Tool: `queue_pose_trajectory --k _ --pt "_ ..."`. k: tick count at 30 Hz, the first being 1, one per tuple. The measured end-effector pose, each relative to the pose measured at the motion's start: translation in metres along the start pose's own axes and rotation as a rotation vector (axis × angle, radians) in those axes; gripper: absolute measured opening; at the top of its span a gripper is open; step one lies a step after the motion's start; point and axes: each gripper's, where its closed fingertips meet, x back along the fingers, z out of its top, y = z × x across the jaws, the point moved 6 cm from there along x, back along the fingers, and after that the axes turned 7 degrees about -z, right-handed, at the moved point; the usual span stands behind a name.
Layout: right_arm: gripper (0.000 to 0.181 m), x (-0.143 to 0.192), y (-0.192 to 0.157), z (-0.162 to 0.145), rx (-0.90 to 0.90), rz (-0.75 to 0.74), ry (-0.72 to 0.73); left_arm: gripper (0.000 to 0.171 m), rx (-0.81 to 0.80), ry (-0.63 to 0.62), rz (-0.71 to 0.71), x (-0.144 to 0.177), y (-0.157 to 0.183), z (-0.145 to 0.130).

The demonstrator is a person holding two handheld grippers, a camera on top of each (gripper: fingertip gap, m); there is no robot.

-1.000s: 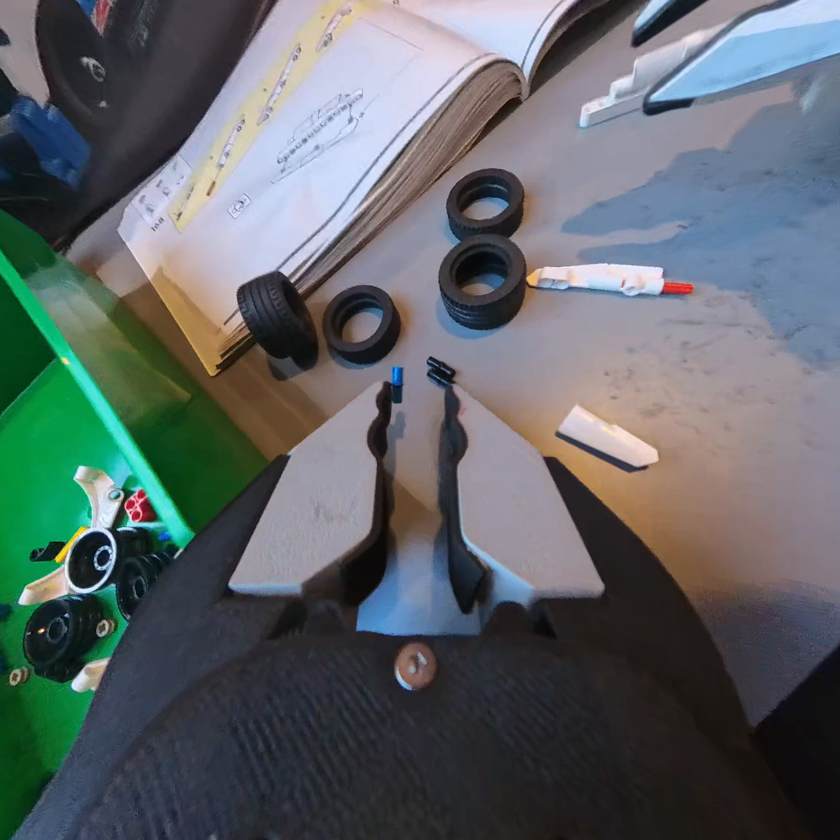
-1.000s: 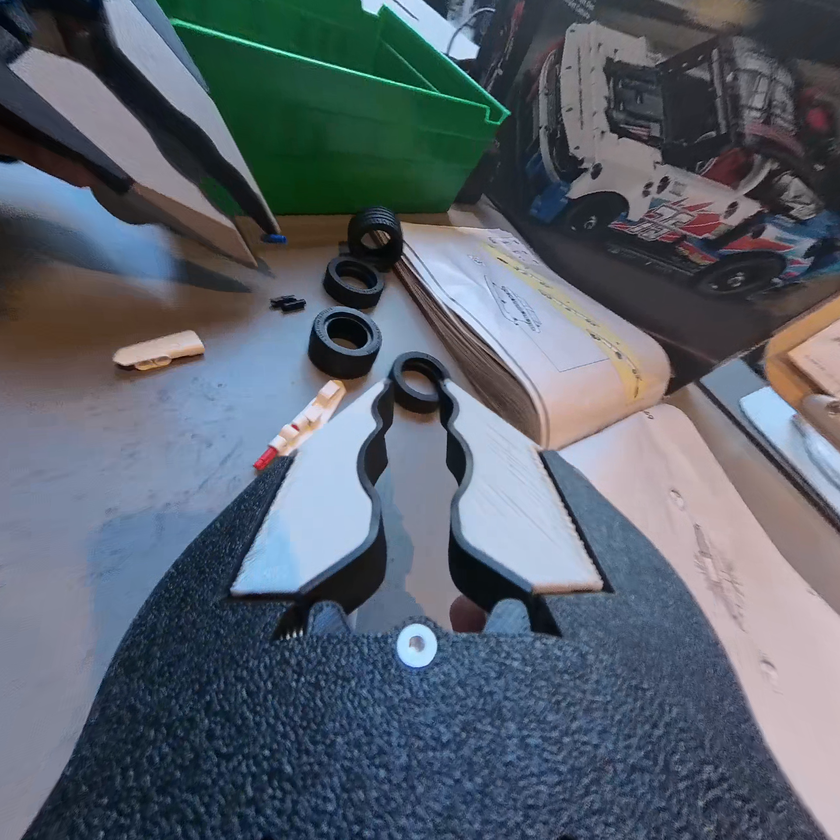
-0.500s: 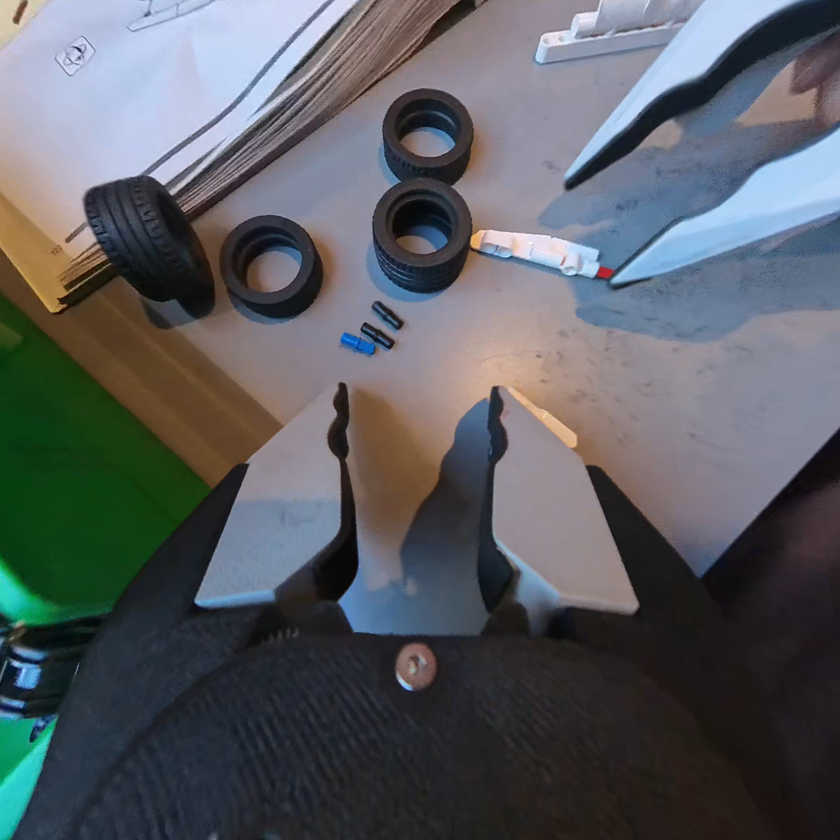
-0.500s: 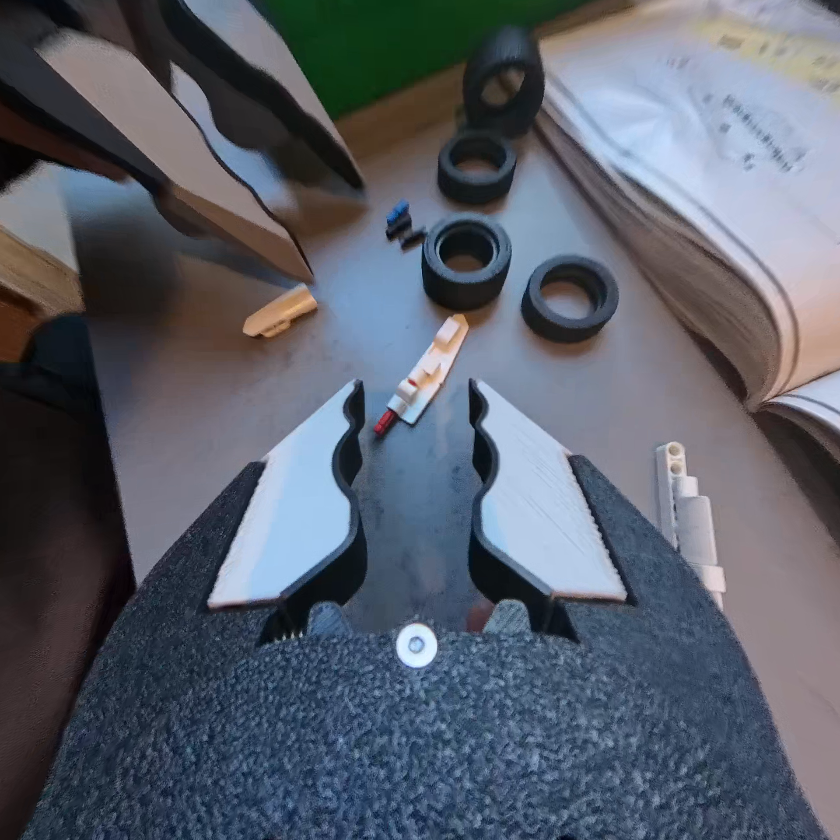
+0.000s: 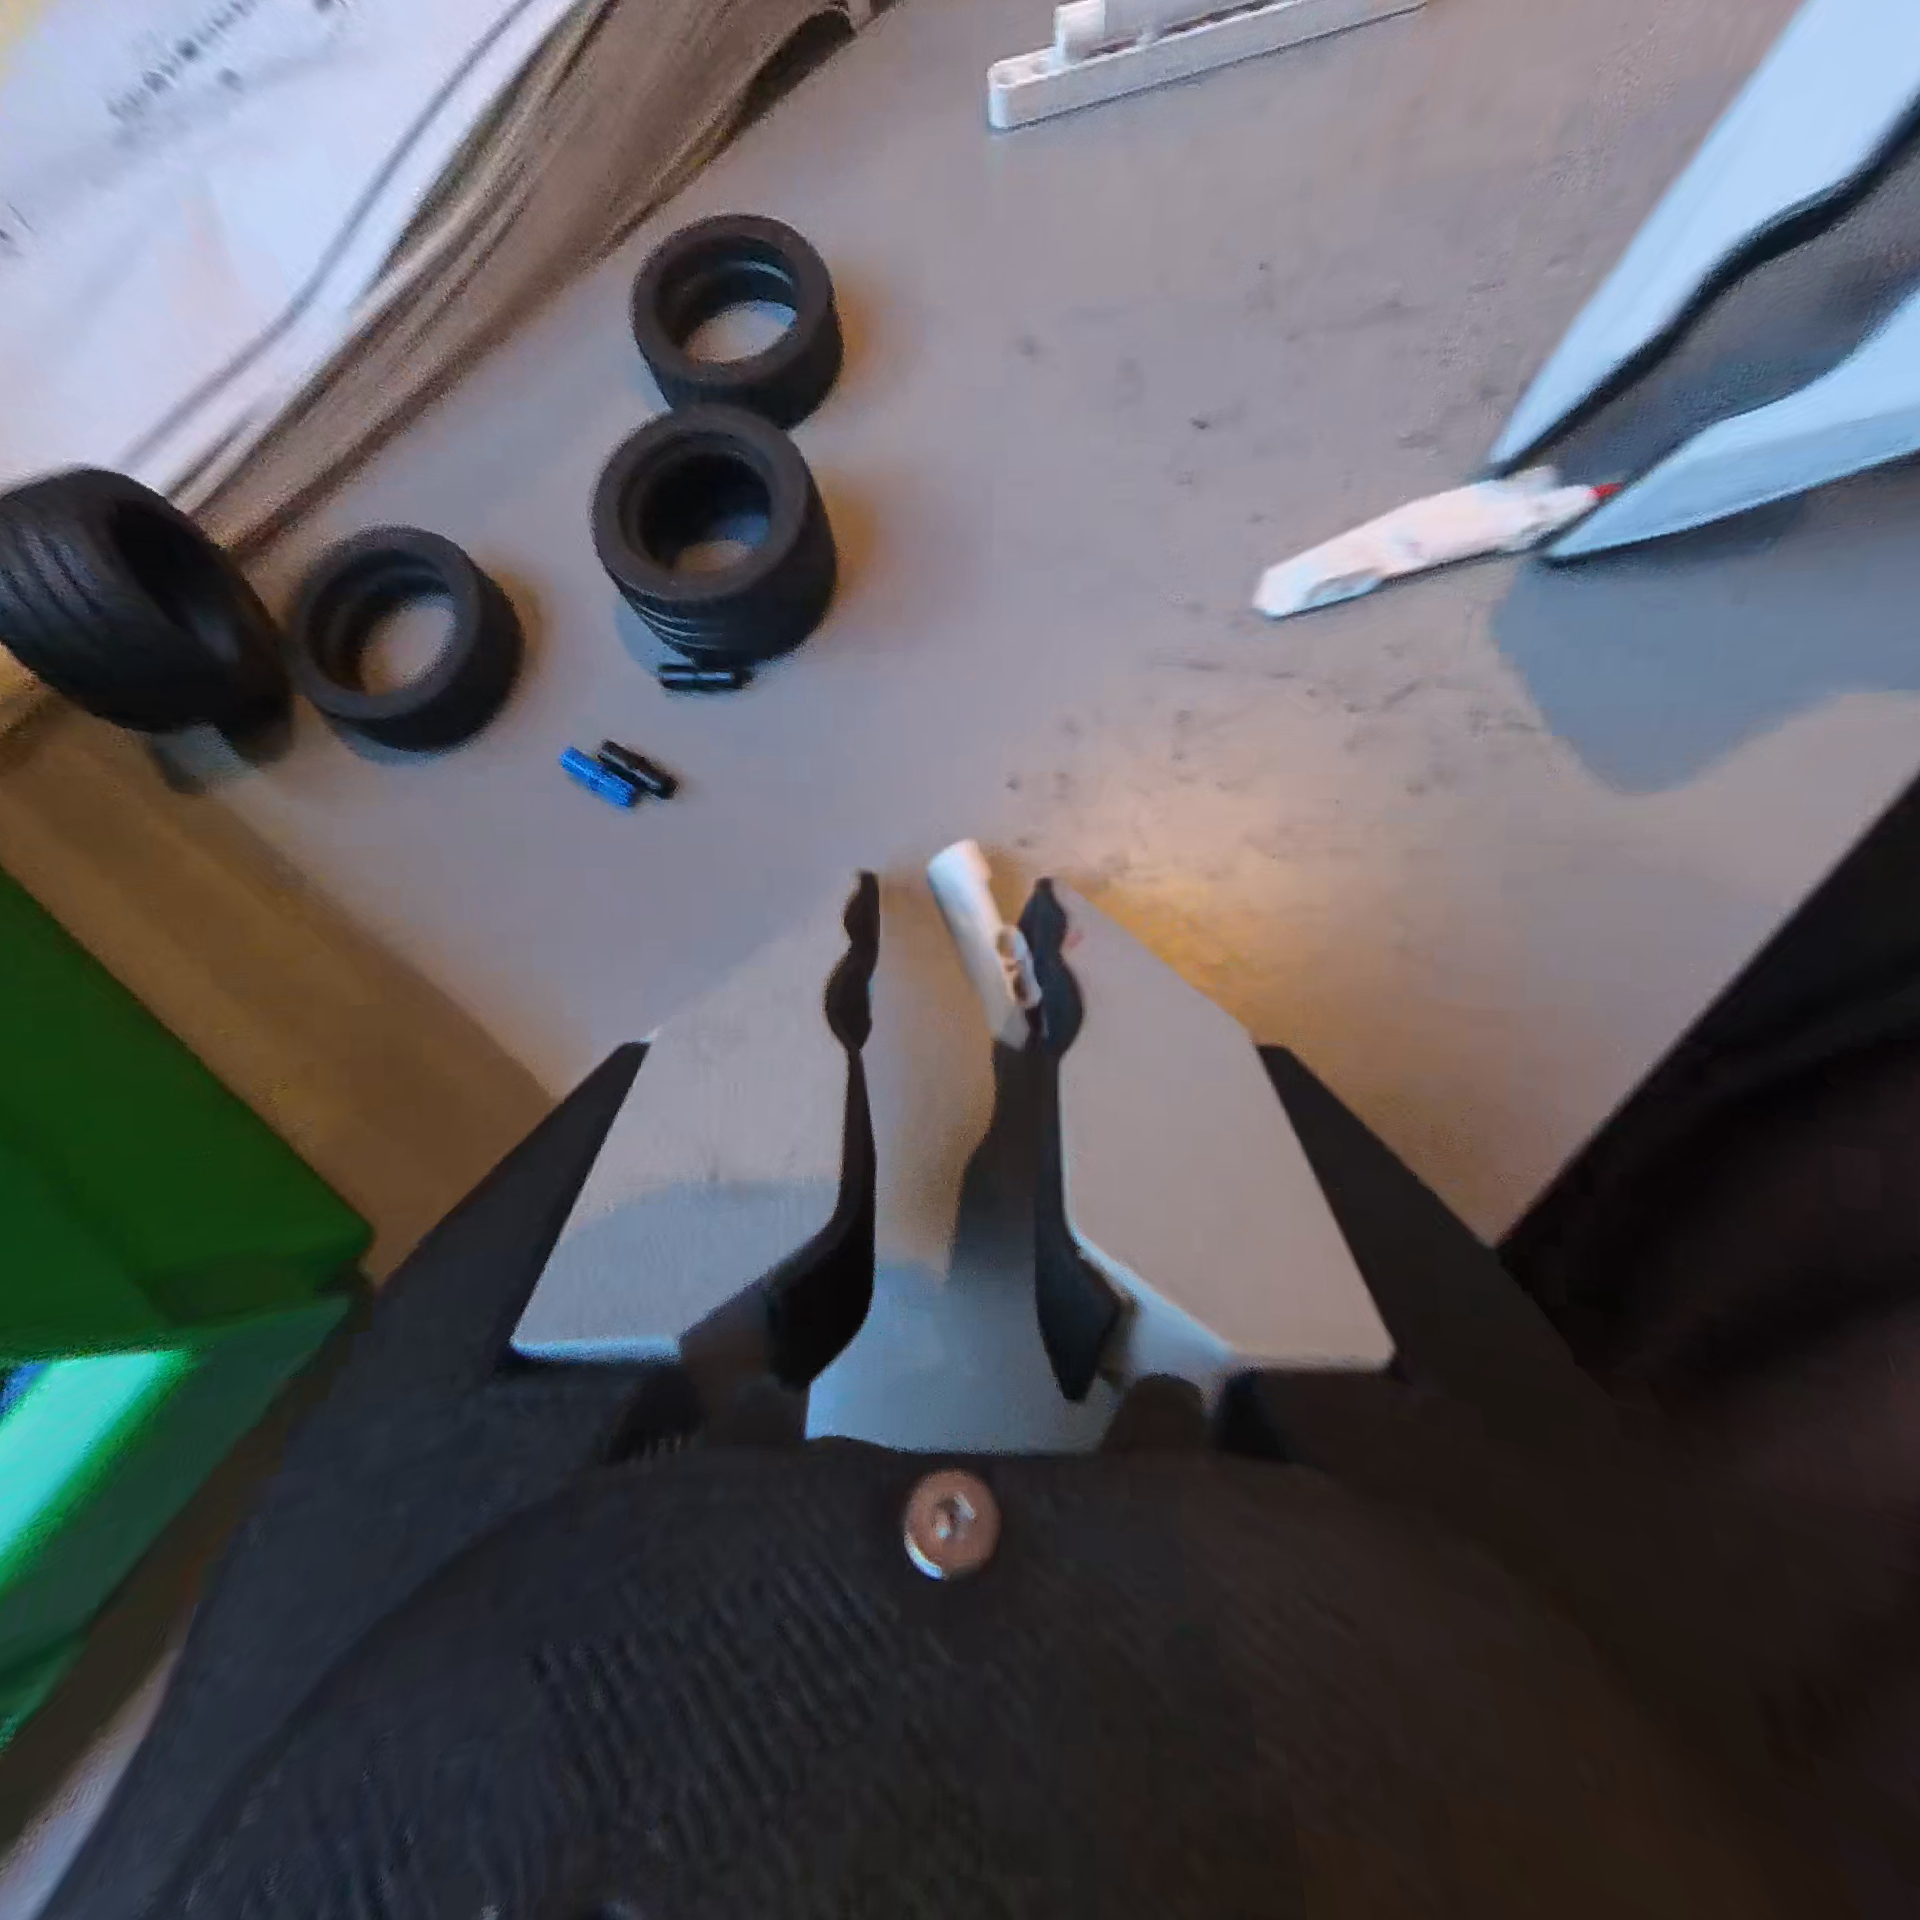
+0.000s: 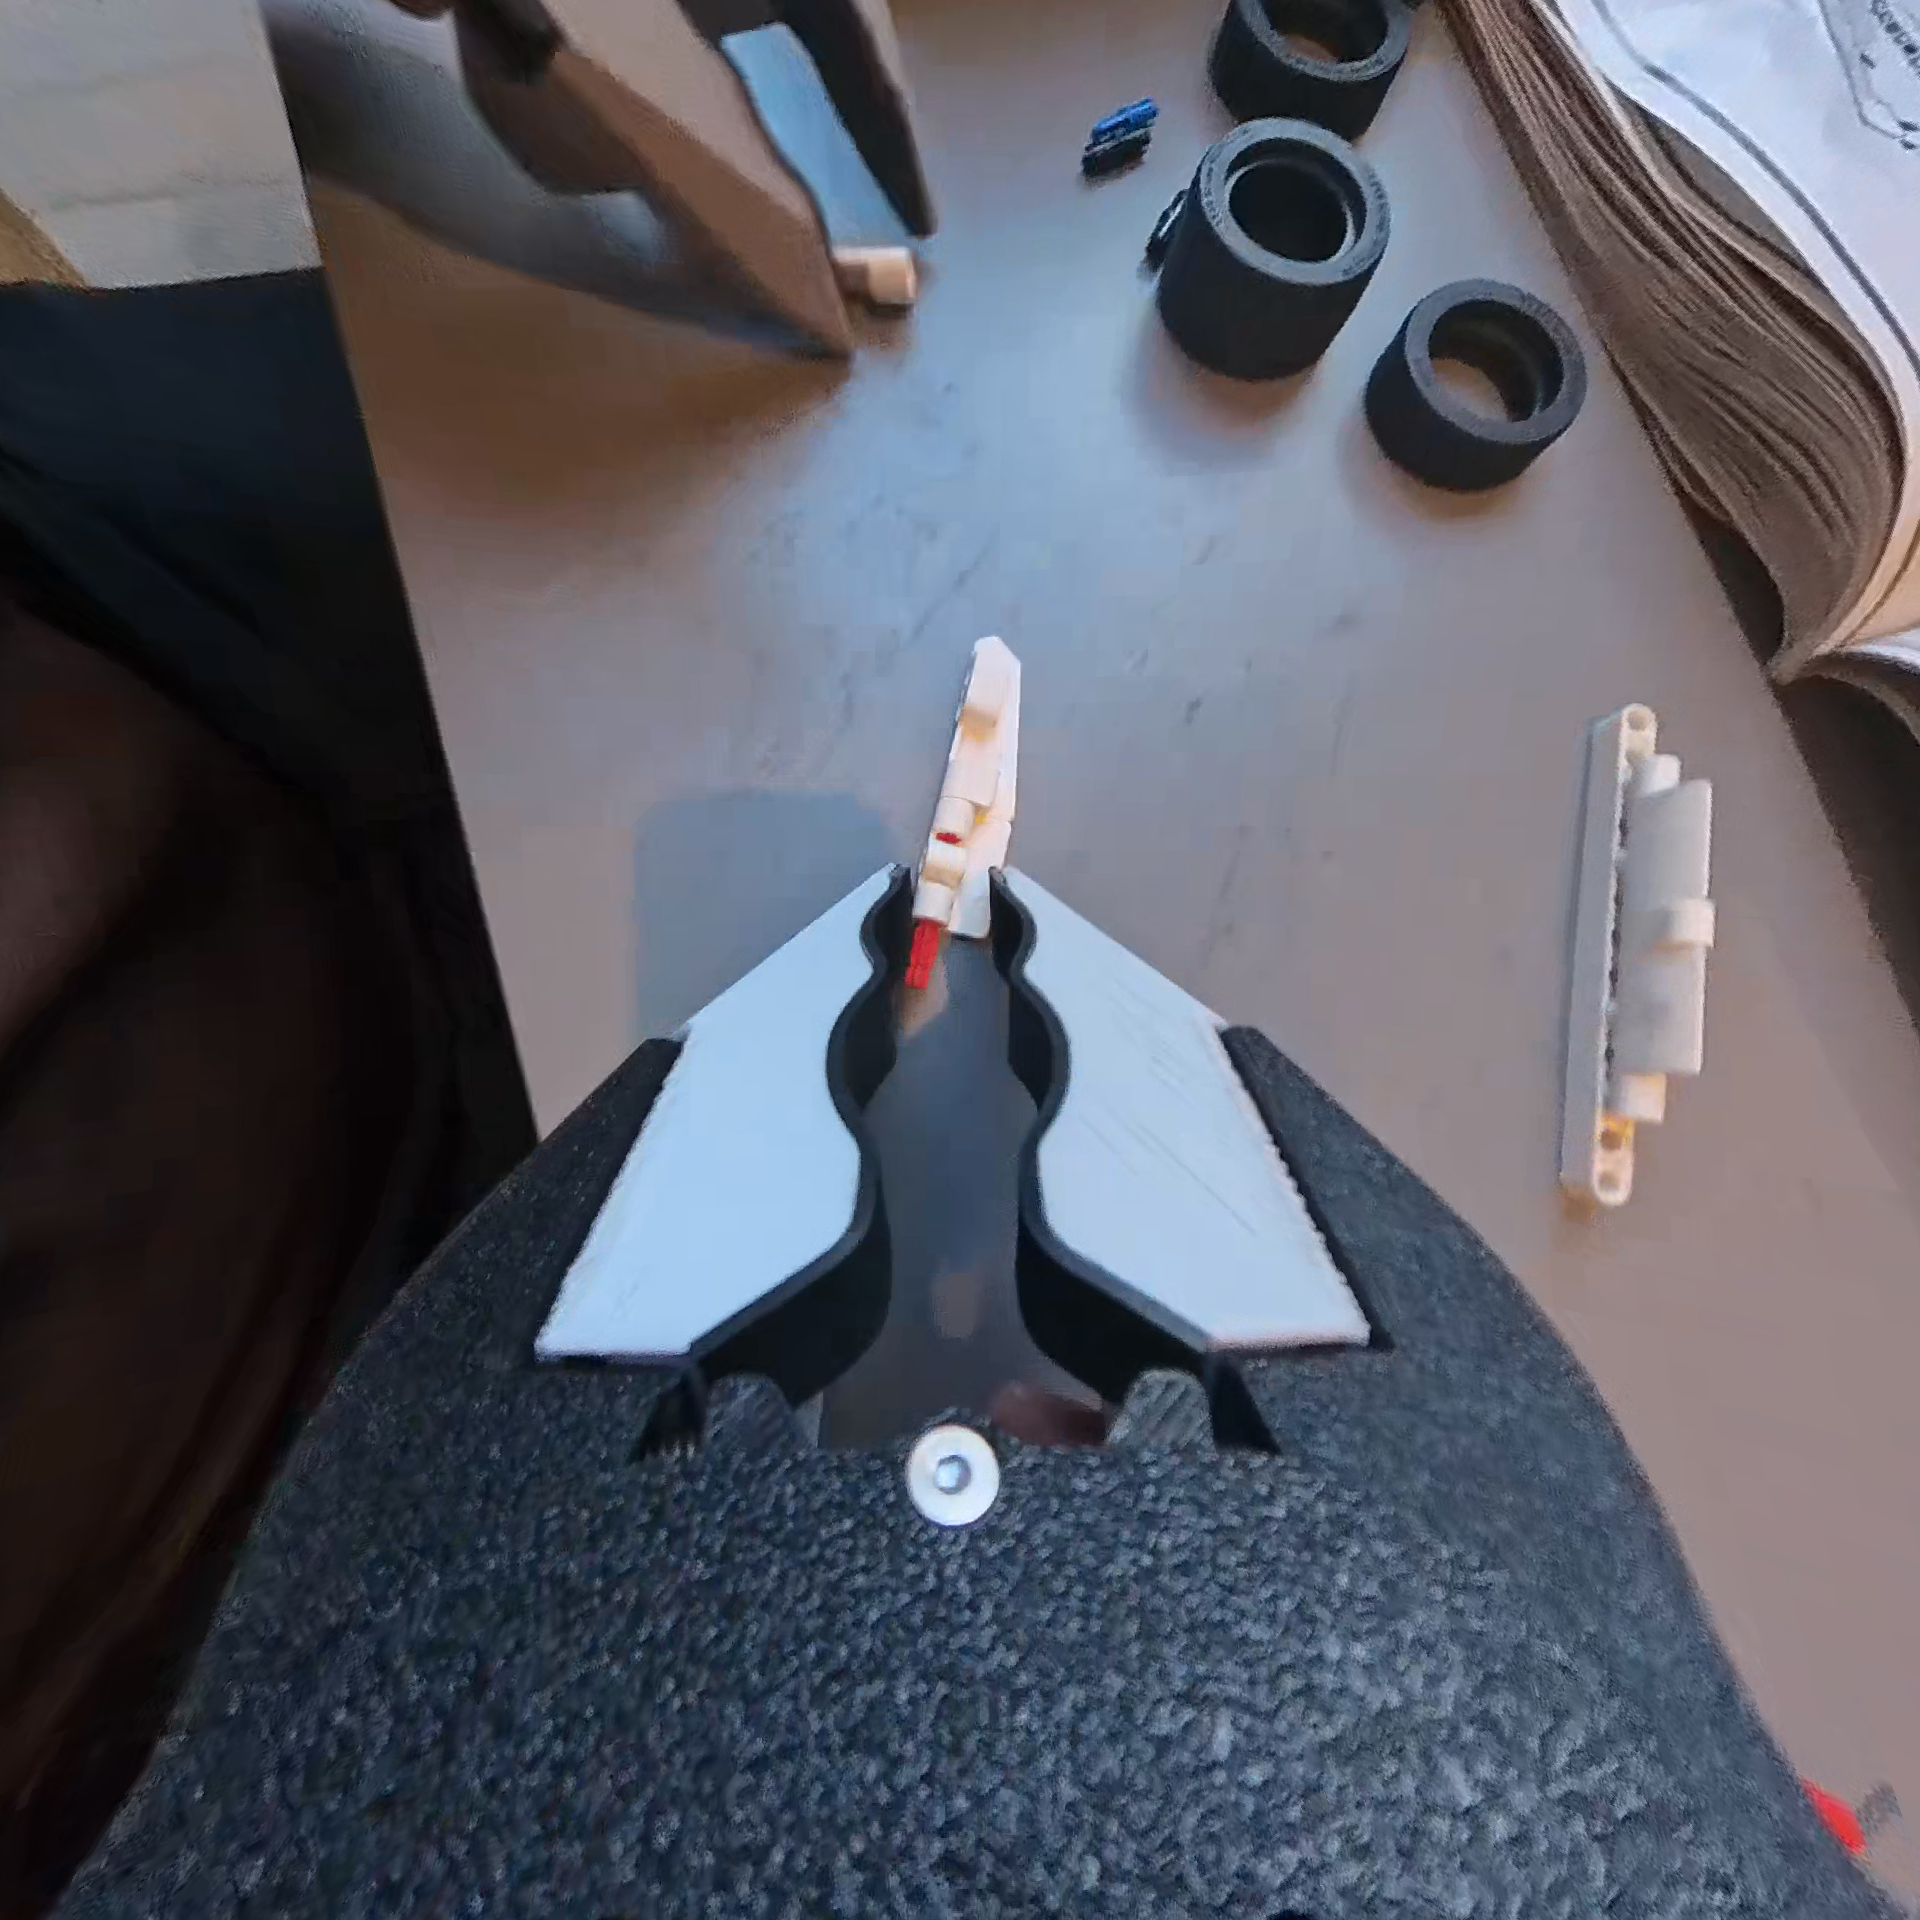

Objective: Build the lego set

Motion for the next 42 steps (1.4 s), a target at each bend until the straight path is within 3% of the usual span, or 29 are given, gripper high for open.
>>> queue_pose_trajectory --k 4,7,10,14,17,23,26,29,34,40,42 --pt "0.027 0.011 -0.004 -0.01 -0.03 0.003 0.012 0.038 -0.091 0.008 0.041 0.0 -0.005 0.008" --pt "0.028 0.019 -0.003 -0.015 -0.057 -0.037 0.012 0.036 -0.199 0.055 -0.032 0.003 0.013 0.021" --pt "0.028 0.023 -0.005 -0.019 -0.092 -0.053 0.012 0.036 -0.295 0.013 -0.045 0.0 0.024 0.023" --pt "0.029 0.025 -0.005 -0.024 -0.09 -0.094 0.004 0.038 -0.31 -0.044 -0.039 0.004 0.022 0.009" --pt "0.029 0.024 -0.005 -0.023 -0.104 -0.08 0.02 0.036 -0.275 -0.001 -0.114 0.006 0.025 0.007" --pt "0.017 0.019 -0.002 -0.021 -0.078 -0.055 0.004 0.032 -0.473 0.0 -0.286 -0.03 0.05 0.034" --pt "0.022 0.019 0.0 -0.021 -0.074 -0.051 0.01 0.031 -0.553 -0.003 -0.323 -0.043 0.05 0.052" --pt "0.026 0.015 0.002 -0.018 -0.082 -0.03 0.012 0.03 -0.594 -0.033 -0.424 -0.053 0.054 0.059" --pt "0.008 0.011 -0.003 -0.014 -0.049 0.043 0.02 0.004 -0.58 -0.017 -0.572 -0.058 0.061 0.06" --pt "0.009 0.01 0.0 -0.014 -0.059 0.089 0.026 0.004 -0.569 -0.008 -0.589 -0.057 0.057 0.058" --pt "0.017 0.011 0.001 -0.014 -0.032 0.066 0.038 0.019 -0.597 -0.036 -0.528 -0.052 0.055 0.057"
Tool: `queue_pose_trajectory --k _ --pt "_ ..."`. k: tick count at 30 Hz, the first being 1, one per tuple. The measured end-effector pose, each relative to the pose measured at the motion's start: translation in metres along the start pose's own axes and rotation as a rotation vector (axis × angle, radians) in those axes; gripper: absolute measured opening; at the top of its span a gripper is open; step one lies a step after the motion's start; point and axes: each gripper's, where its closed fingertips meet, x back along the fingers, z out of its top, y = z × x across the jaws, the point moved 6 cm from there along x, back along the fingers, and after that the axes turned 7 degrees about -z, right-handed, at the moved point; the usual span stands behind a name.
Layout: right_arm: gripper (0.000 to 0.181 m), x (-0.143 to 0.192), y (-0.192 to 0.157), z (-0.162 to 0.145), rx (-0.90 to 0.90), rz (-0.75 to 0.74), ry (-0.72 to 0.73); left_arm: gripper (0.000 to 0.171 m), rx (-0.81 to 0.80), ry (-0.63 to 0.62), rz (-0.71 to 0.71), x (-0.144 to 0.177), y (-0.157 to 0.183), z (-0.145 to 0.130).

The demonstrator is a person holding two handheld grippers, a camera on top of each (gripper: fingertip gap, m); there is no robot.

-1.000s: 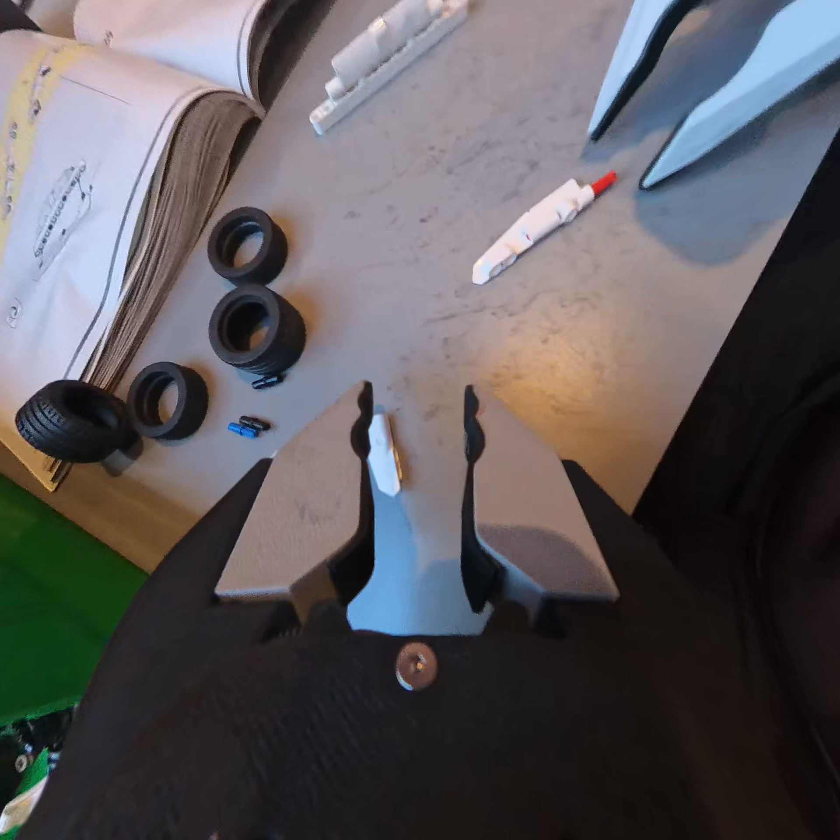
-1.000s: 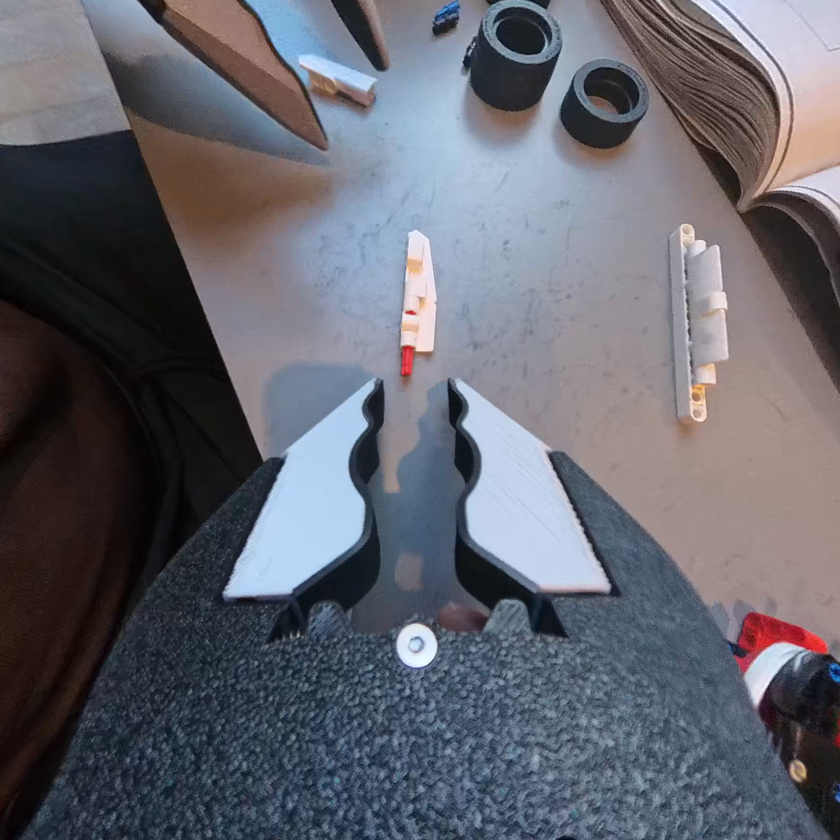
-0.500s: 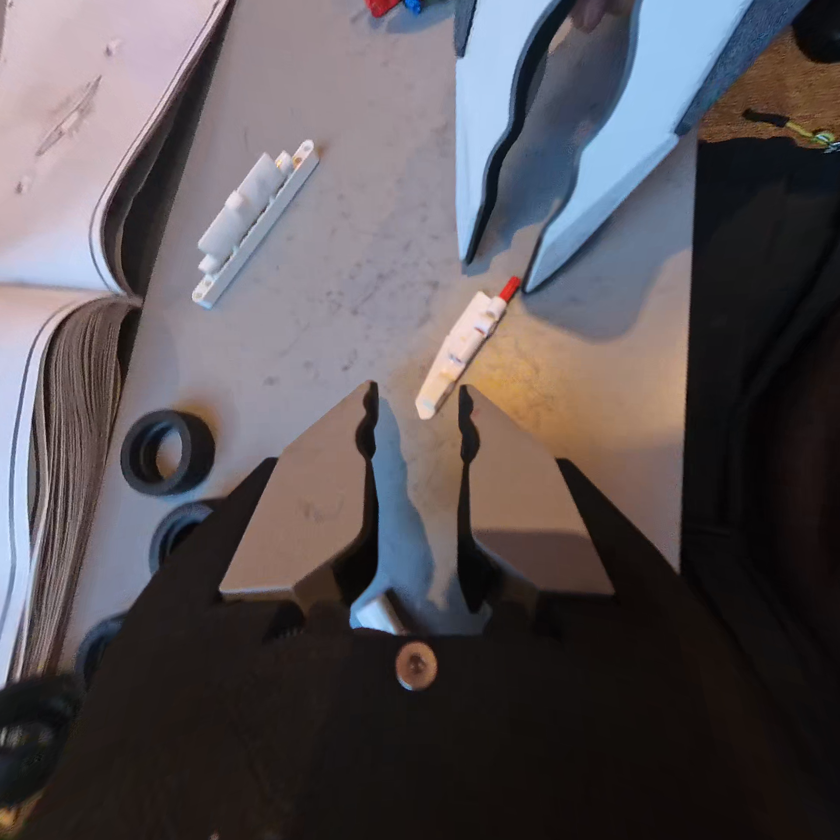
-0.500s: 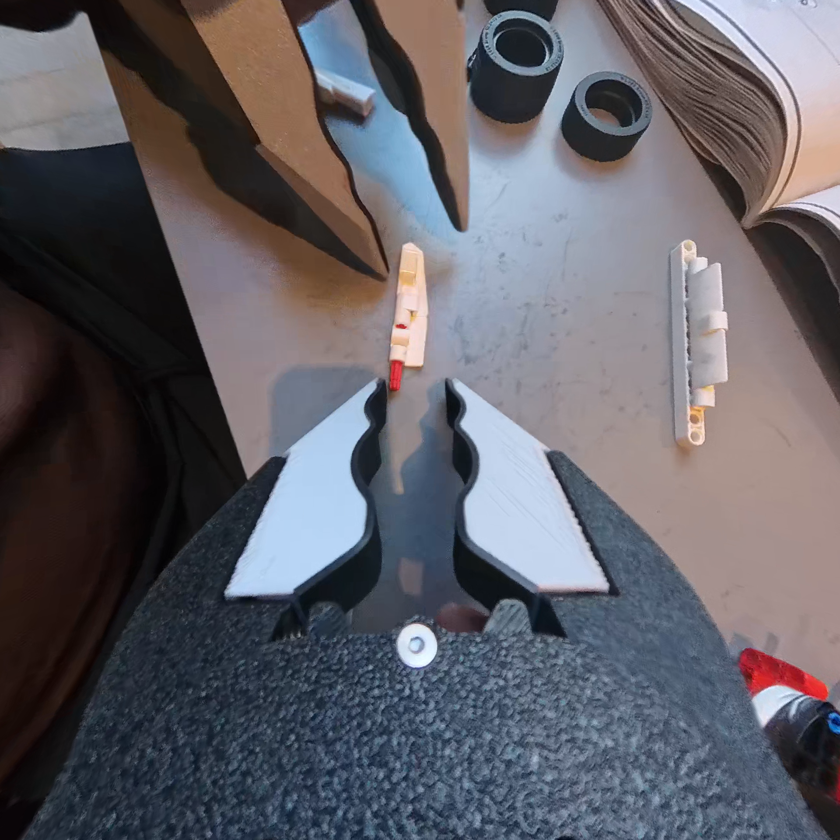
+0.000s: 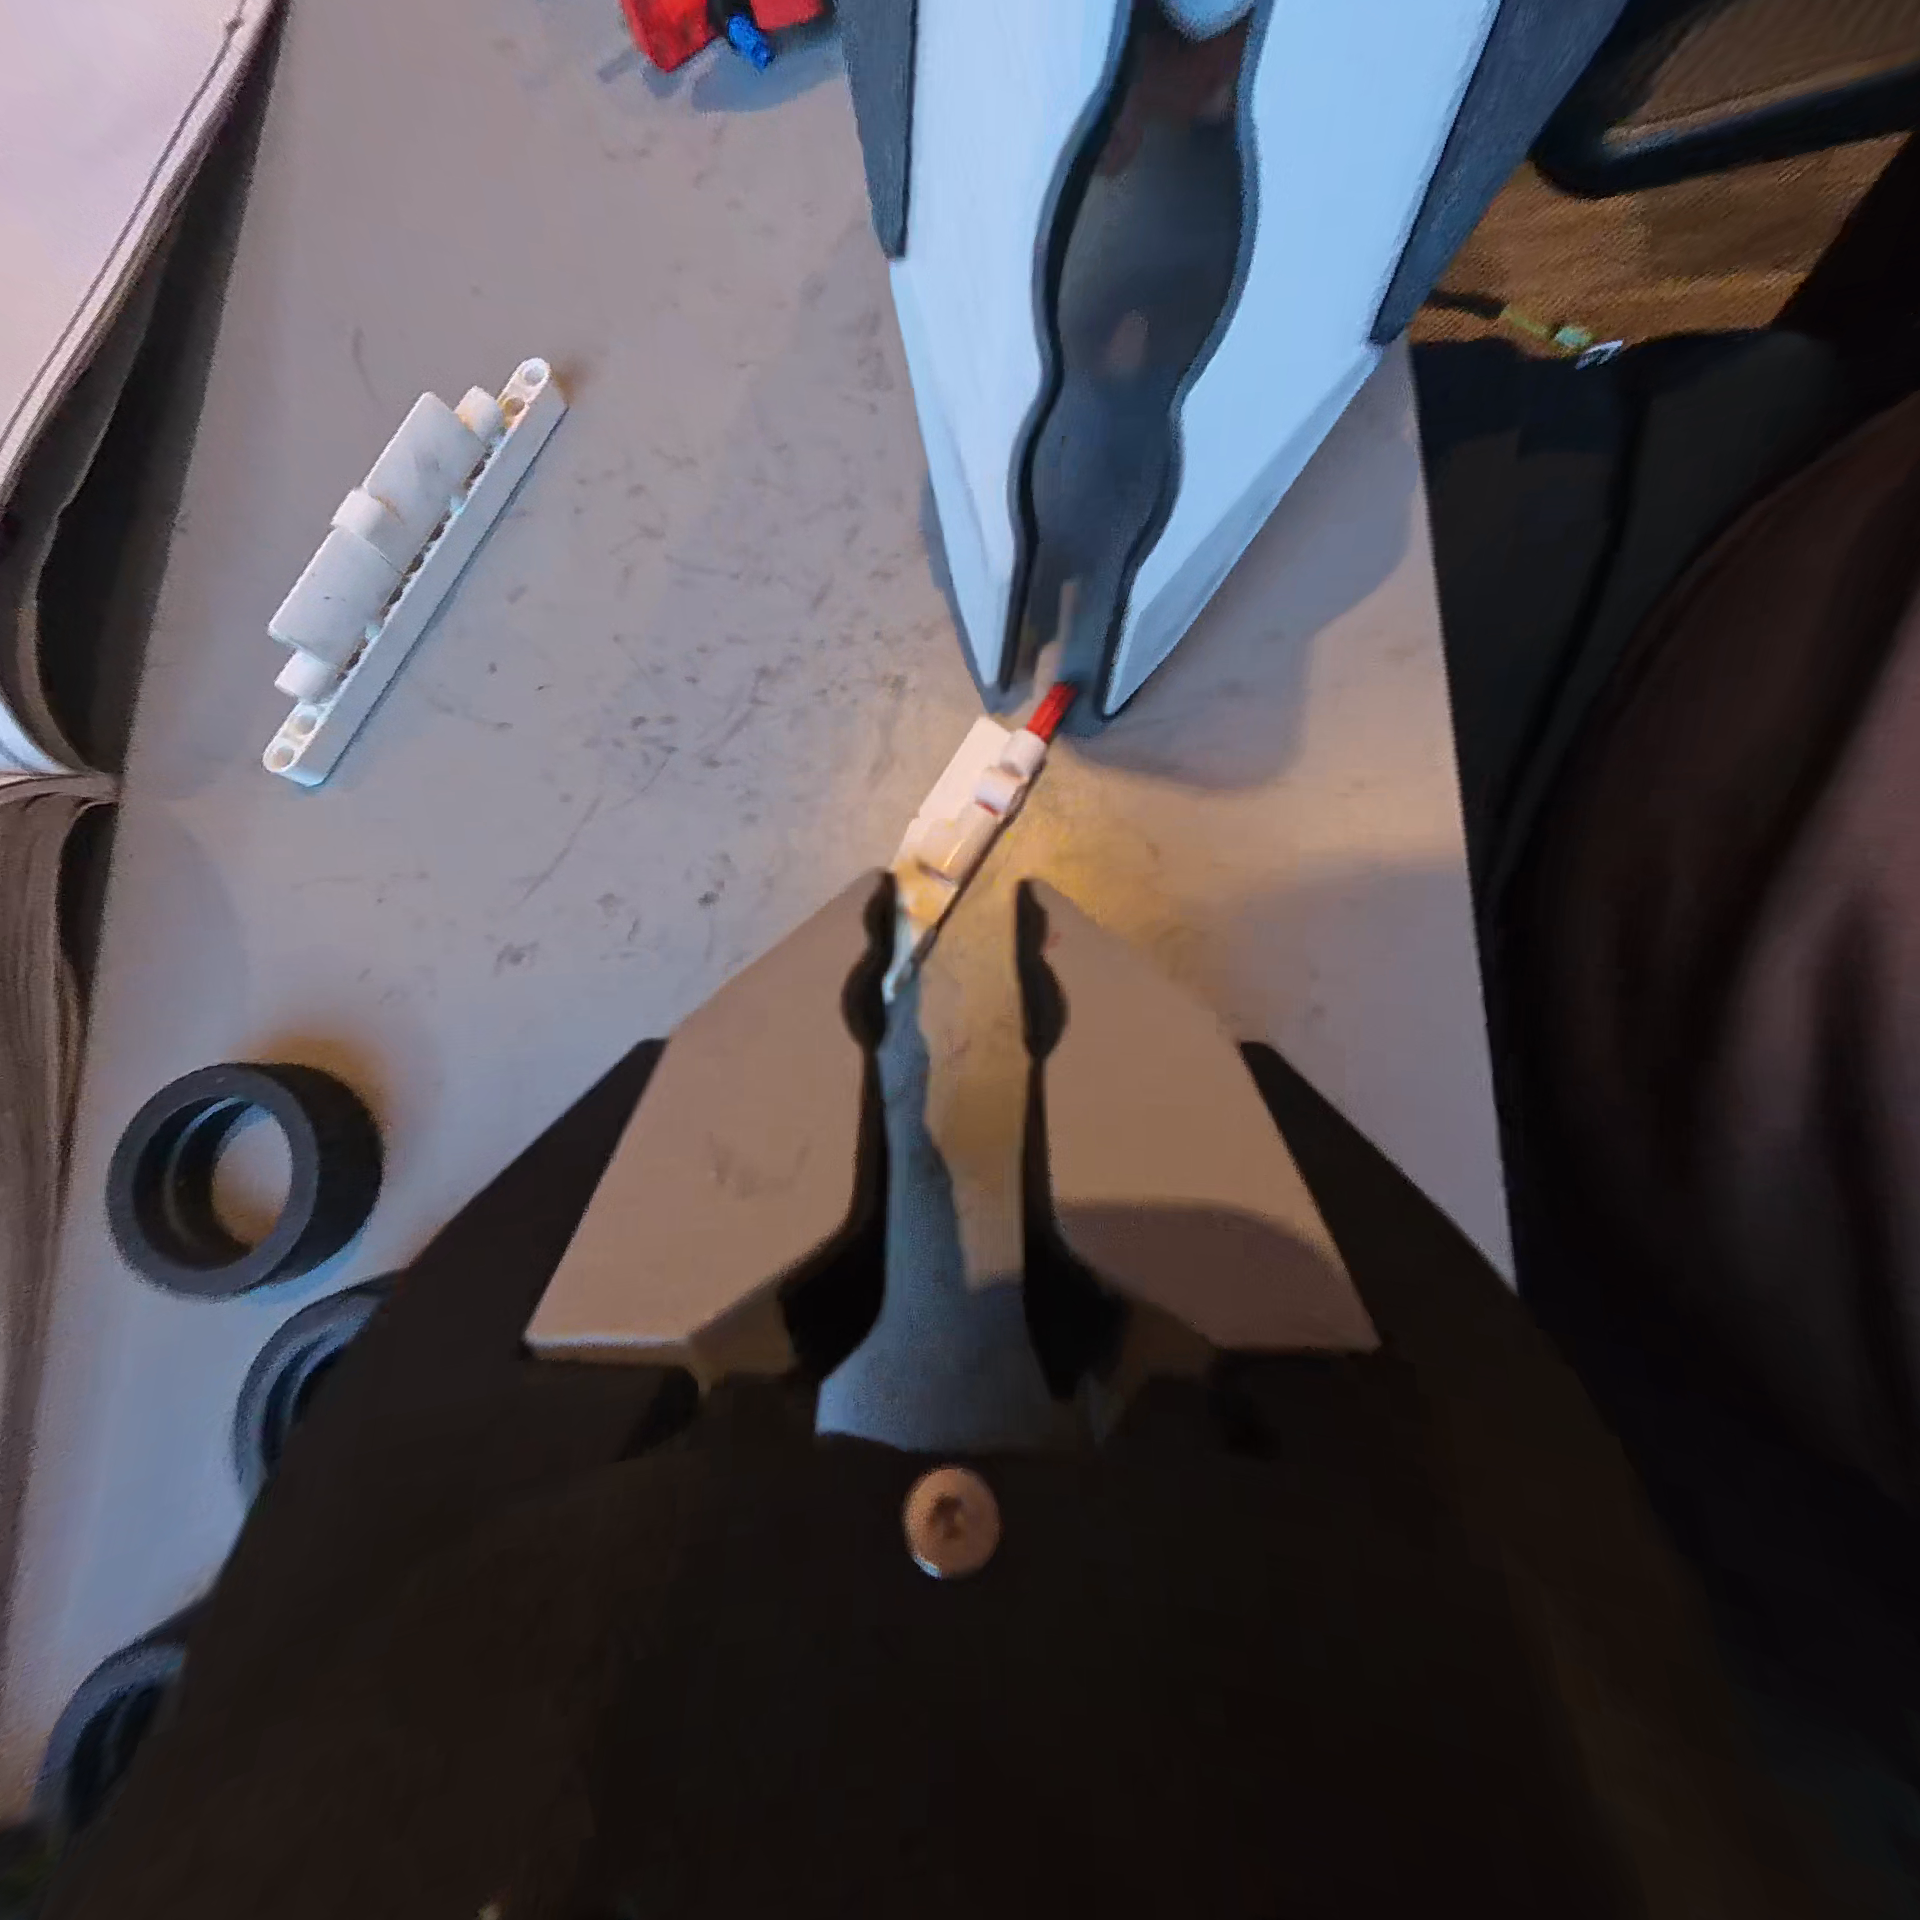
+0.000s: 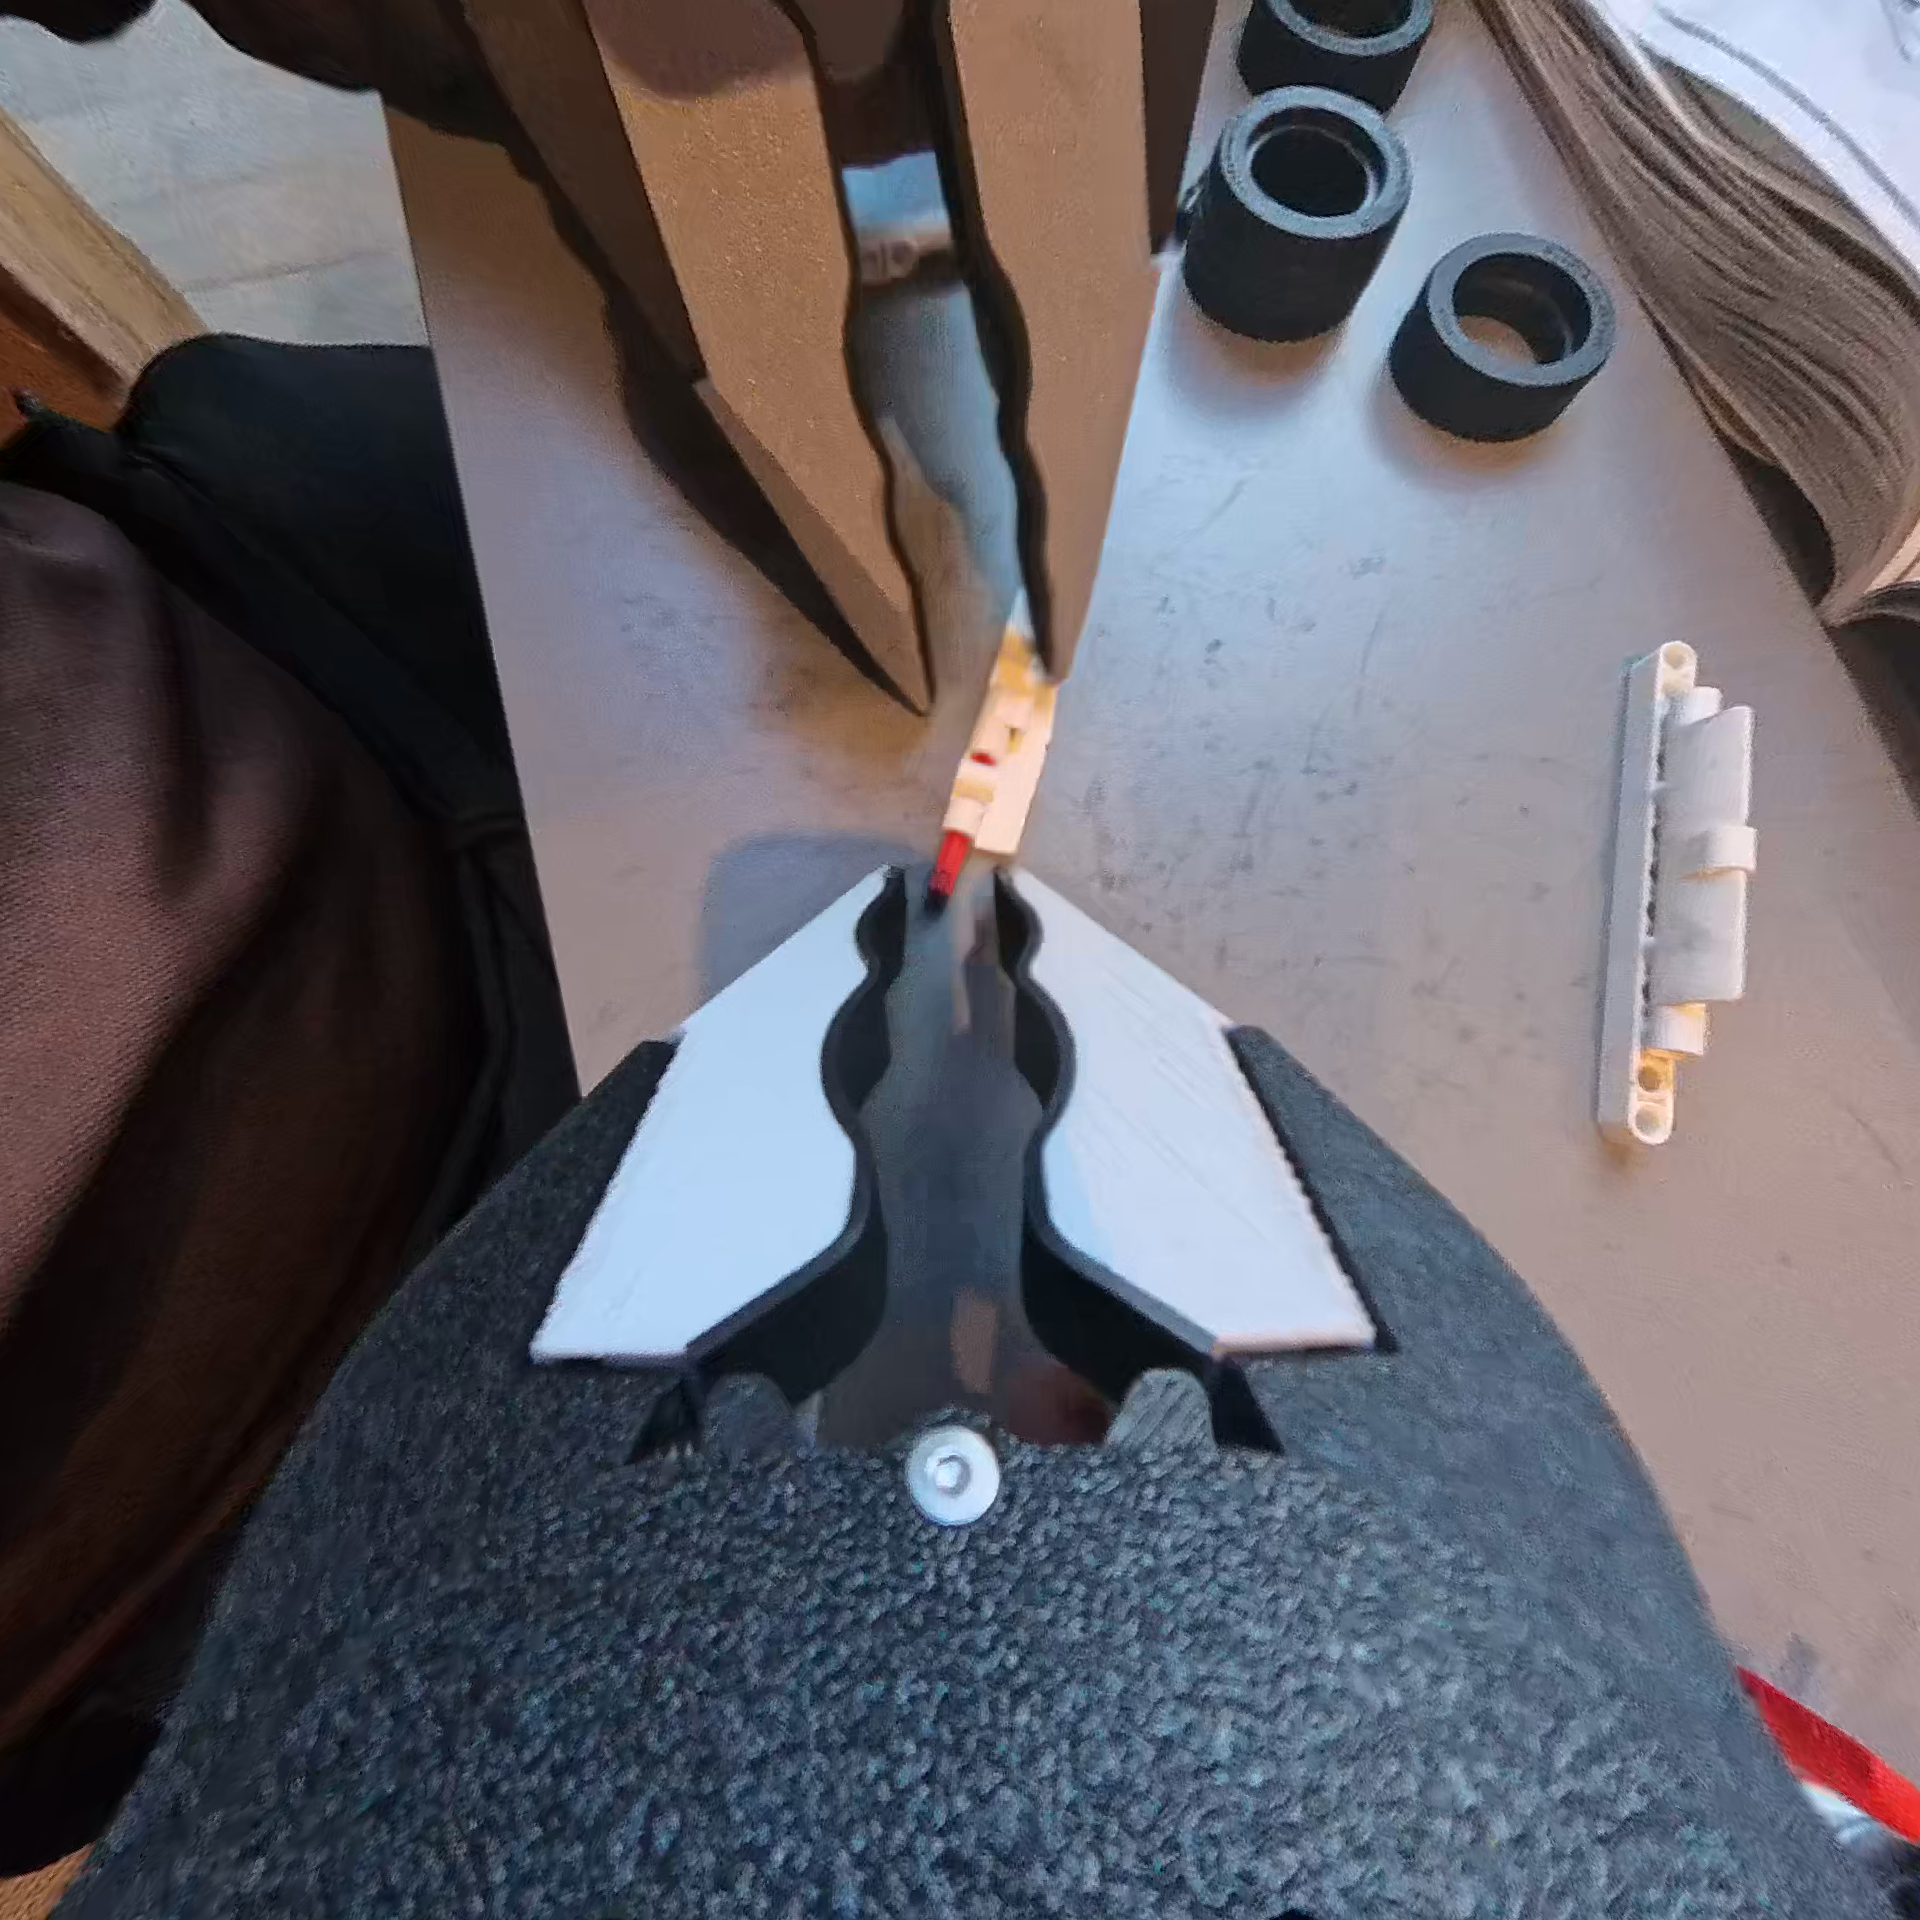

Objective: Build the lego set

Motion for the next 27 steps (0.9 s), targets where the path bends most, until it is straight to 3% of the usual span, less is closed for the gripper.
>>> queue_pose_trajectory --k 6,11,18,22,27 --pt "0.023 0.013 0.003 0.0 -0.073 -0.002 0.077 0.033 0.068 0.06 0.116 0.051 0.011 -0.011" --pt "0.024 0.01 0.003 -0.003 -0.063 -0.04 0.034 0.038 0.285 0.05 0.27 0.091 0.022 -0.053" --pt "0.028 -0.002 -0.003 0.001 -0.023 -0.033 -0.01 0.041 0.433 -0.001 0.324 0.083 0.024 -0.083" --pt "0.028 -0.005 -0.003 0.004 -0.034 -0.03 -0.007 0.045 0.529 0.042 0.288 0.073 0.014 -0.084" --pt "0.031 -0.006 -0.001 0.005 -0.04 -0.032 0.0 0.037 0.597 0.135 0.297 0.072 0.009 -0.084"
